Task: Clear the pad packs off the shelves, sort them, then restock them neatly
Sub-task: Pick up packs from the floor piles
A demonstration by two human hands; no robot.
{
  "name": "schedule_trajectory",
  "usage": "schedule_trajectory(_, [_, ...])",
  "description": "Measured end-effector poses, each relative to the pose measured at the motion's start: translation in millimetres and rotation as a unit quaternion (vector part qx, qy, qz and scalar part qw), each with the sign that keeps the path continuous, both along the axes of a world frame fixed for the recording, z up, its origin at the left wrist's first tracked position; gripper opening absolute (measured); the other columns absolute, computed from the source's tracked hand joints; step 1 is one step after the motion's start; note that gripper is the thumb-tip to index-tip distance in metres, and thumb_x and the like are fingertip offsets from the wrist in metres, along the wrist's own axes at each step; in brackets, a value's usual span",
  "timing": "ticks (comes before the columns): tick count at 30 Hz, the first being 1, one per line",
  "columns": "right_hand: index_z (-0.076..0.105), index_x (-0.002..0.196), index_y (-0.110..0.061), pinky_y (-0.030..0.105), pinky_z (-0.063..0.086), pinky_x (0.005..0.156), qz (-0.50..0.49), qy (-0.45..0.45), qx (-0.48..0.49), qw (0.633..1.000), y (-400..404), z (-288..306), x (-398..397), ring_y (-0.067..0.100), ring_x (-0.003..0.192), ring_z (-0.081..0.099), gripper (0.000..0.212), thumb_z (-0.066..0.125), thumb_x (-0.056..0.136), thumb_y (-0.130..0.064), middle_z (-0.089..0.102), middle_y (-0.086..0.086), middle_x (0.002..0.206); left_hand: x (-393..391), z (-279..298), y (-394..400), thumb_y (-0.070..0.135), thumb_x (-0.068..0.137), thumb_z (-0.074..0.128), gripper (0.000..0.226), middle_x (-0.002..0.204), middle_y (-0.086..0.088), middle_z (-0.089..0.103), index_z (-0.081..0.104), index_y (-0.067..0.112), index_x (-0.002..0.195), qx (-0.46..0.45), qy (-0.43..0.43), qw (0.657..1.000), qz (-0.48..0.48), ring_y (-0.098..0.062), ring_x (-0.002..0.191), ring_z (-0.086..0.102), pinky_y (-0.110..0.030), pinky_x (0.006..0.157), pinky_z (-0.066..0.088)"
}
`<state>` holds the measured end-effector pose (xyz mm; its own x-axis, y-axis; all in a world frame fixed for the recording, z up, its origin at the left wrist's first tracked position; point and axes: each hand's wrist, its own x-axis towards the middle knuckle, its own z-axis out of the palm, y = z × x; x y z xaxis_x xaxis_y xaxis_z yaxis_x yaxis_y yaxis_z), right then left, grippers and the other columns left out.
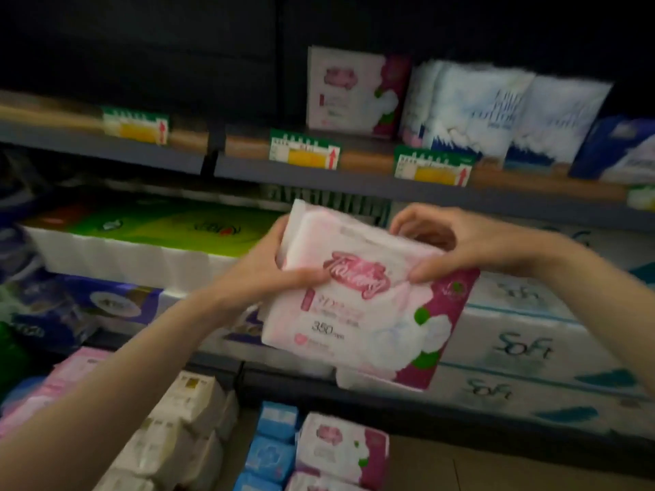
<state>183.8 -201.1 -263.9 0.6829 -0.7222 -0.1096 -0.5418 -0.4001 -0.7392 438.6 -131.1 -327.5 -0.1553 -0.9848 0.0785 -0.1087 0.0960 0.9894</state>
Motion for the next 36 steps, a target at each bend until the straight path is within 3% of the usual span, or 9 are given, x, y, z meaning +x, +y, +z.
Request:
schedule_trajectory(5, [0.031, 0.127, -0.048, 0.007, 0.028, 0.102, -0.047, -0.017, -0.373, 0.926, 22, 80, 9, -0.013, 0.121, 0.036, 0.083, 0.071, 0.055, -0.061, 0.038, -0.026, 0.131, 14, 94, -23, 0.033, 0.048, 0.081, 0.097, 0.115, -0.007, 0.063, 0.035, 0.024, 0.133, -0.134, 0.100, 0.981, 0.099, -0.023, 0.091, 0.070, -0.038, 0.068, 0.057])
schedule_trajectory(9, [0.000, 0.141, -0.045, 0.056, 0.010, 0.112, -0.071, 0.120, -0.616, 0.776, 4, 89, 28, 0.031, 0.143, -0.008, 0.109, 0.058, 0.053, -0.069, -0.007, 0.003, 0.157, 29, 147, -43, 0.036, 0.055, 0.080, 0.094, 0.119, -0.010, 0.062, 0.033, 0.022, 0.135, -0.178, 0.095, 0.975, 0.092, -0.028, 0.097, 0.068, -0.044, 0.074, 0.056])
schedule_trajectory(13, [-0.010, 0.138, -0.046, 0.064, 0.019, 0.108, -0.108, 0.132, -0.629, 0.758, -39, 112, 44, 0.043, 0.140, -0.001, 0.117, 0.074, 0.059, -0.061, -0.015, 0.007, 0.154, 41, 173, -64, 0.027, 0.067, 0.080, 0.083, 0.117, -0.004, 0.062, 0.031, 0.024, 0.134, -0.225, 0.031, 0.971, 0.078, -0.021, 0.096, 0.069, -0.033, 0.072, 0.057])
schedule_trajectory(16, [-0.001, 0.141, -0.041, 0.059, 0.030, 0.100, -0.120, 0.138, -0.678, 0.712, -66, 113, 54, 0.045, 0.132, 0.018, 0.110, 0.076, 0.064, -0.056, -0.001, 0.006, 0.148, 50, 178, -89, 0.014, 0.073, 0.074, 0.075, 0.117, 0.000, 0.062, 0.033, 0.026, 0.135, -0.226, -0.049, 0.968, 0.095, -0.017, 0.099, 0.067, -0.034, 0.076, 0.058])
schedule_trajectory(18, [0.009, 0.144, -0.031, 0.052, 0.030, 0.100, -0.138, 0.177, -0.659, 0.718, -81, 108, 58, 0.040, 0.128, 0.025, 0.099, 0.074, 0.072, -0.045, 0.014, 0.012, 0.145, 50, 170, -110, 0.006, 0.073, 0.075, 0.089, 0.125, 0.002, 0.056, 0.023, 0.026, 0.144, -0.222, -0.141, 0.957, 0.119, -0.017, 0.110, 0.061, -0.035, 0.085, 0.055])
schedule_trajectory(22, [0.039, 0.137, -0.019, 0.045, 0.022, 0.104, -0.140, 0.293, -0.611, 0.722, -103, 93, 70, 0.028, 0.126, 0.035, 0.050, 0.053, 0.090, -0.025, 0.043, 0.008, 0.136, 37, 146, -154, 0.007, 0.074, 0.075, 0.099, 0.148, -0.012, 0.028, 0.014, 0.032, 0.148, -0.195, -0.393, 0.879, 0.189, -0.031, 0.129, 0.040, -0.042, 0.102, 0.042])
schedule_trajectory(27, [0.066, 0.103, -0.019, 0.048, -0.001, 0.115, -0.153, 0.296, -0.611, 0.719, -114, 88, 80, 0.021, 0.103, 0.059, 0.033, 0.047, 0.083, 0.000, 0.068, 0.001, 0.096, 5, 139, -189, 0.006, 0.088, 0.055, 0.070, 0.144, -0.013, 0.025, 0.024, 0.035, 0.143, -0.195, -0.467, 0.829, 0.239, -0.039, 0.112, 0.050, -0.039, 0.082, 0.045])
schedule_trajectory(31, [0.061, 0.113, -0.020, 0.051, -0.012, 0.112, -0.196, 0.269, -0.642, 0.691, -108, 82, 65, 0.022, 0.117, 0.048, 0.033, 0.046, 0.086, -0.007, 0.064, 0.000, 0.109, -10, 132, -219, -0.001, 0.091, 0.043, 0.064, 0.137, -0.015, 0.031, 0.023, 0.034, 0.140, -0.186, -0.492, 0.801, 0.286, -0.040, 0.102, 0.054, -0.041, 0.078, 0.049])
schedule_trajectory(36, [0.057, 0.123, -0.020, 0.051, 0.012, 0.110, -0.240, 0.256, -0.581, 0.734, -110, 71, 26, 0.032, 0.127, 0.034, 0.033, 0.045, 0.095, -0.030, 0.043, 0.008, 0.138, -13, 133, -236, -0.002, 0.092, 0.040, 0.067, 0.140, -0.021, 0.030, 0.013, 0.028, 0.146, -0.155, -0.568, 0.742, 0.321, -0.042, 0.111, 0.051, -0.044, 0.079, 0.046])
